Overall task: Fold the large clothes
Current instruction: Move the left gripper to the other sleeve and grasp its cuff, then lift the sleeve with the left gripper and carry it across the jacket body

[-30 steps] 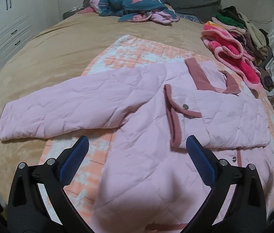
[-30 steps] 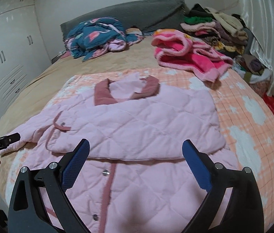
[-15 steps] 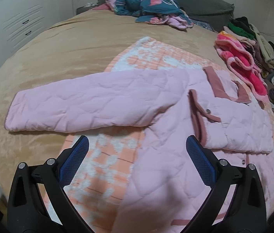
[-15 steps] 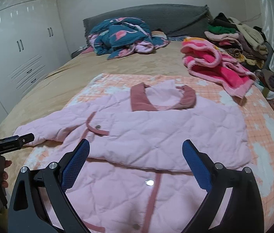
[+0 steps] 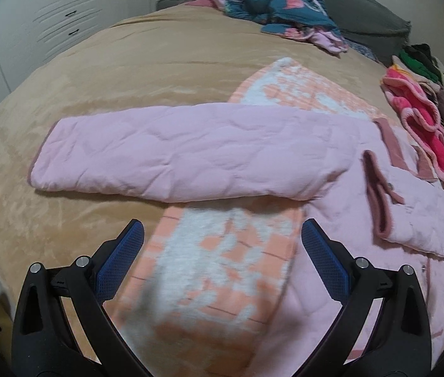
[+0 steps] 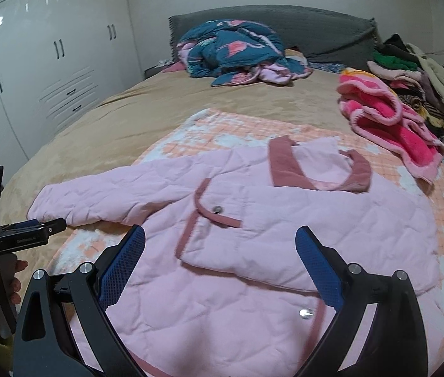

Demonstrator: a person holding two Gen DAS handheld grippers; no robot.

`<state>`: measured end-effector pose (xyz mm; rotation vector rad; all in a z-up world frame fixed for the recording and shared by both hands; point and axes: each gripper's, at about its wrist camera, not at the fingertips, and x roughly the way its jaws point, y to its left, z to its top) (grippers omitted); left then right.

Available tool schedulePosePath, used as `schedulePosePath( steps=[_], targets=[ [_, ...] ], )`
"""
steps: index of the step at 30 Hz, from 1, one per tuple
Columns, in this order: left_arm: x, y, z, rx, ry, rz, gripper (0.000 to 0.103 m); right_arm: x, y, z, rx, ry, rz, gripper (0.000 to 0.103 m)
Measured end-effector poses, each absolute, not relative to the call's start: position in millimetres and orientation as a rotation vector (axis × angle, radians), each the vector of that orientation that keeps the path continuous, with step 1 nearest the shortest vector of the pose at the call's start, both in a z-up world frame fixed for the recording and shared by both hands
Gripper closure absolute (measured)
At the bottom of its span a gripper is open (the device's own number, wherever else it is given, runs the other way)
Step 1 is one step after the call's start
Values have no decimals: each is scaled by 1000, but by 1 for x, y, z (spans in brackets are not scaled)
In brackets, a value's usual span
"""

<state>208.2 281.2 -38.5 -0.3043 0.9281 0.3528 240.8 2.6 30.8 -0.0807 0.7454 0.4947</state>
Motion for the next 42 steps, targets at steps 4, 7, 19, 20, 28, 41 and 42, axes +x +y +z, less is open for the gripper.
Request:
schedulePosePath(
  steps=[4,7,19,20,28,41,42],
  targets=[
    [201,304,-49,-359,934,380,9,243,28,24,-108,756,524,7],
    [195,323,-60,-387,949,417,9,244,45,18,-124,767,544,7],
    [178,386,-95,-503,965,540,9,242,104,-8,-173,811,624,7],
    [175,394,-97,-521,960,557,9,242,109,-11,-181,817,631,7],
    [160,444,-110,-684,895,631,9,243,130,-27,-208,842,645,7],
    [177,502,-114,-836,845,702,32,248,105,-38,-174,873,590,7],
    [179,503,-113,-826,849,700,39,248,102,-39,-169,876,585,7]
  ],
)
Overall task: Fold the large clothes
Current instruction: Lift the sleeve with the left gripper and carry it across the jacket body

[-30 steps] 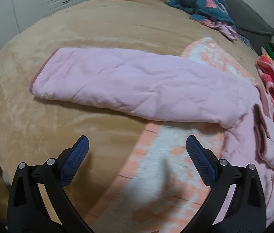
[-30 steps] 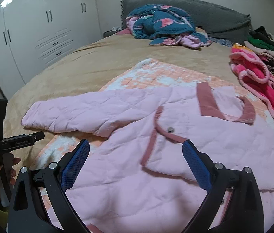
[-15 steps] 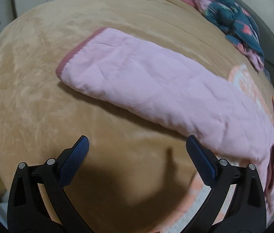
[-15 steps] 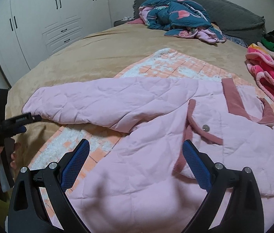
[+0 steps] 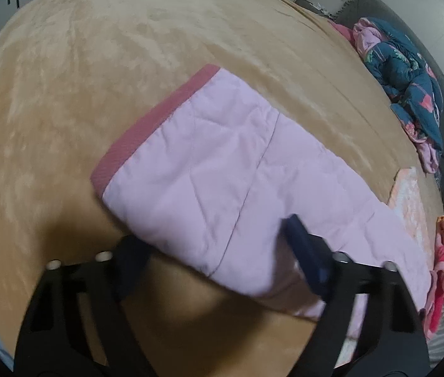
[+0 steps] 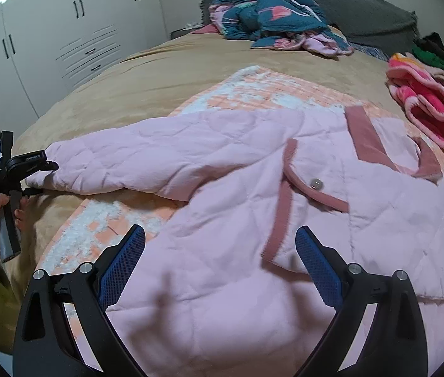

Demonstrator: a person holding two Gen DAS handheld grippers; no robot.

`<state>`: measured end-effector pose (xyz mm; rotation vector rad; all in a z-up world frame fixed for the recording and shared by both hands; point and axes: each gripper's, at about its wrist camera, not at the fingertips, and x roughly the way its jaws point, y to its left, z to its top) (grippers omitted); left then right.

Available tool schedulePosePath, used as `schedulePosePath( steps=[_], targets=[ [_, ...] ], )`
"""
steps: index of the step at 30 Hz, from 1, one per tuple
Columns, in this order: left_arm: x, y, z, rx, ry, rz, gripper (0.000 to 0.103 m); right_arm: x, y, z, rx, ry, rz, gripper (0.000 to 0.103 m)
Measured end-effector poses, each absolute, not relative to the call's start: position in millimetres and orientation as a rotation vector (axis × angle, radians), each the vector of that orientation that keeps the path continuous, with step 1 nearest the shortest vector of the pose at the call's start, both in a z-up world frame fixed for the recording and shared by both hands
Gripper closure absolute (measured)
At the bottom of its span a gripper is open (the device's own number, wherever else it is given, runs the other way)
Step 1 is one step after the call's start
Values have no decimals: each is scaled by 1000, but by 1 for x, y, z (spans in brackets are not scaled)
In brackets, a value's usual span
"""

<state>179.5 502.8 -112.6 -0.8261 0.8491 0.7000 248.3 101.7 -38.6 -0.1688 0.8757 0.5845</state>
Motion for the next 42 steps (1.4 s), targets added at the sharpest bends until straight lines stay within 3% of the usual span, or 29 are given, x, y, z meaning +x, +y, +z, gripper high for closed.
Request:
schedulePosePath(
  steps=[1,3,5,9,22,42],
  targets=[
    [182,502,-110,-804,858,700,45,249,100,-39,-167,876,580,7],
    [183,501,-104,-773,852,696,68,250,93,-38,-160,875,569,7],
    [182,495,-95,-737,841,693,79,250,86,-35,-139,874,560,7],
    [179,485,-71,-701,795,649,90,248,73,-27,-94,869,554,7],
    [198,416,21,-538,715,538,95,231,27,7,-36,804,532,7],
    [219,311,81,-380,686,401,97,219,-59,35,87,735,471,7]
  ],
)
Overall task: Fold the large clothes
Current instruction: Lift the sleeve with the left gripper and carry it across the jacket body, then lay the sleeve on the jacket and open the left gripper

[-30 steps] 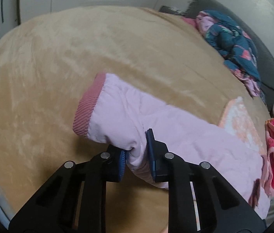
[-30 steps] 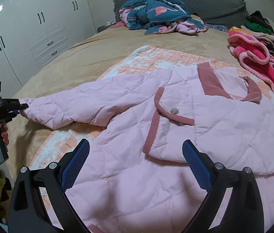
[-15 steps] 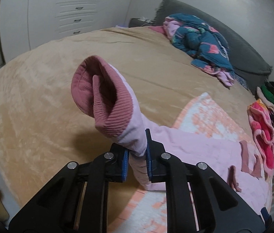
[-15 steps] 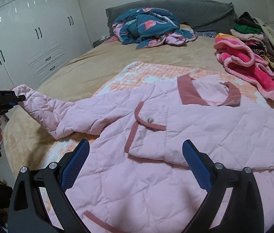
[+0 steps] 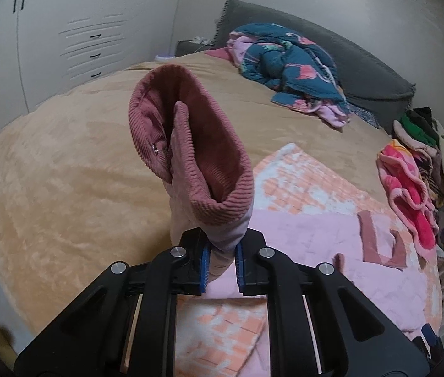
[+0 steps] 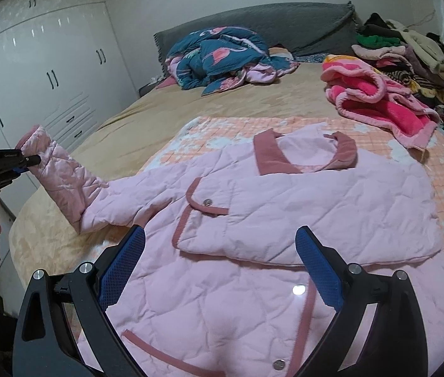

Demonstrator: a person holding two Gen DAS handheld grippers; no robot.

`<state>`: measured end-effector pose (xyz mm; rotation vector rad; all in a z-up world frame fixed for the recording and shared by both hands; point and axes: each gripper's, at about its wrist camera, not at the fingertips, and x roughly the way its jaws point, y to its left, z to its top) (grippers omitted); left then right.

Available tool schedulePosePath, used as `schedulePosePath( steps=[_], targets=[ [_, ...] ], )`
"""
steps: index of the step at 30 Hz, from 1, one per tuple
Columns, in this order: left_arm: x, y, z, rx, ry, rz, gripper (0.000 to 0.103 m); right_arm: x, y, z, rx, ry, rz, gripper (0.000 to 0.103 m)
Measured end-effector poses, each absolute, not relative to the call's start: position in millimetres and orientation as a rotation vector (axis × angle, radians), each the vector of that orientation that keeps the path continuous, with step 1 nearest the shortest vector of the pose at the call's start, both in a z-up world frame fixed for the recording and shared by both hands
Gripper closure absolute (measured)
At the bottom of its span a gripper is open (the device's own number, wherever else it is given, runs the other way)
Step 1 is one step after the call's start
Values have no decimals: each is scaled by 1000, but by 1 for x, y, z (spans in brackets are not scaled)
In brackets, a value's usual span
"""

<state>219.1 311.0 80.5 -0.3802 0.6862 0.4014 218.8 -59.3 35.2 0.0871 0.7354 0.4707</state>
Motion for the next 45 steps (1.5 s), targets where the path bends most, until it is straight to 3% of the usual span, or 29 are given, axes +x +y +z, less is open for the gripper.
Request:
schedulePosePath(
  steps=[29,45],
  targets=[
    [253,93,175,-166,550,57,98,210,-216,38,300,682,310,7],
    [277,-3,131,-114,641,-89,98,195,-290,13,350,706,210,7]
  ],
)
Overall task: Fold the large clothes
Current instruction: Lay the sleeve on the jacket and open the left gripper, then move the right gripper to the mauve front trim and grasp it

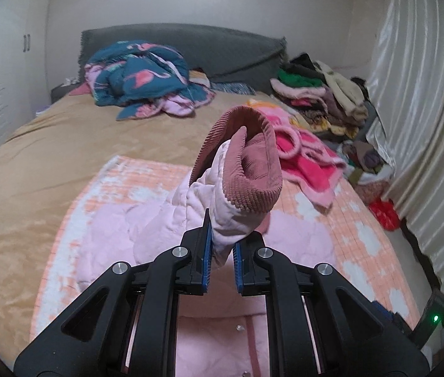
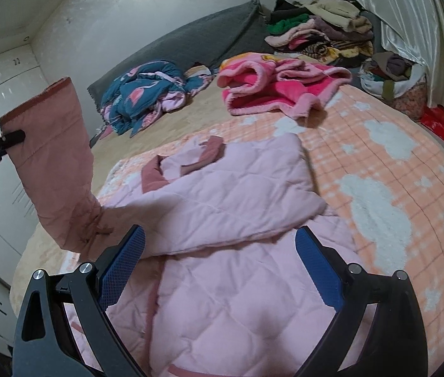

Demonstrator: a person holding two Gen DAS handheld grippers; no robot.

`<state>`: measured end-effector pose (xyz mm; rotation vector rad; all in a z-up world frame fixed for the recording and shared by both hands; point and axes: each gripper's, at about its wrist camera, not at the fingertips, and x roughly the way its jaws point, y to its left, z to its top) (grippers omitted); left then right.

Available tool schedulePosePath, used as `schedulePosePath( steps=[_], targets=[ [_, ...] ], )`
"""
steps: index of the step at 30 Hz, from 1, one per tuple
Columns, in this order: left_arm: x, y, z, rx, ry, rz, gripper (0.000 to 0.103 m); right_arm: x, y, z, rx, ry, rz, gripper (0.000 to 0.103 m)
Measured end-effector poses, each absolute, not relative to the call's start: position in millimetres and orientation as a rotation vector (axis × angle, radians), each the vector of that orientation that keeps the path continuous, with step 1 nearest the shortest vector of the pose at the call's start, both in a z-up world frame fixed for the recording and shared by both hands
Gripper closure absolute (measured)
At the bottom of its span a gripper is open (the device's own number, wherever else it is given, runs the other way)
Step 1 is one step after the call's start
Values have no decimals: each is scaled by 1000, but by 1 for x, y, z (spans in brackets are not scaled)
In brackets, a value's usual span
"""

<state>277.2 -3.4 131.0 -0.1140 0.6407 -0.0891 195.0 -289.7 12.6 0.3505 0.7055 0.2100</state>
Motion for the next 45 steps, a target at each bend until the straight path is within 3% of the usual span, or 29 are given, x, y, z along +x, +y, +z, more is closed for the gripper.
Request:
schedulePosePath(
  steps=[15,22,25,26,27,31,34,45],
  targets=[
    [273,-71,24,16,822,-240,95,191,-351,-7,392,732,31,7],
    [267,-91,-16,82,911,-310,86,190,-356,-12,384,752,2,7],
    [263,-96,-27,100,937,-340,56,190,-353,-16,384,769,0,7],
    [260,-99,-31,107,952,-362,38,191,-351,-16,381,772,1,7],
    [257,-101,-35,120,958,-375,33,191,-350,-16,378,775,3,7],
    [247,-106,-43,141,1010,-439,28,193,-341,-15,376,787,31,7],
    [242,-95,-40,123,1016,-428,12,195,-329,-15,369,797,67,7],
    [246,7,-4,-18,950,-177,9,209,-253,-31,362,894,243,7]
  ],
)
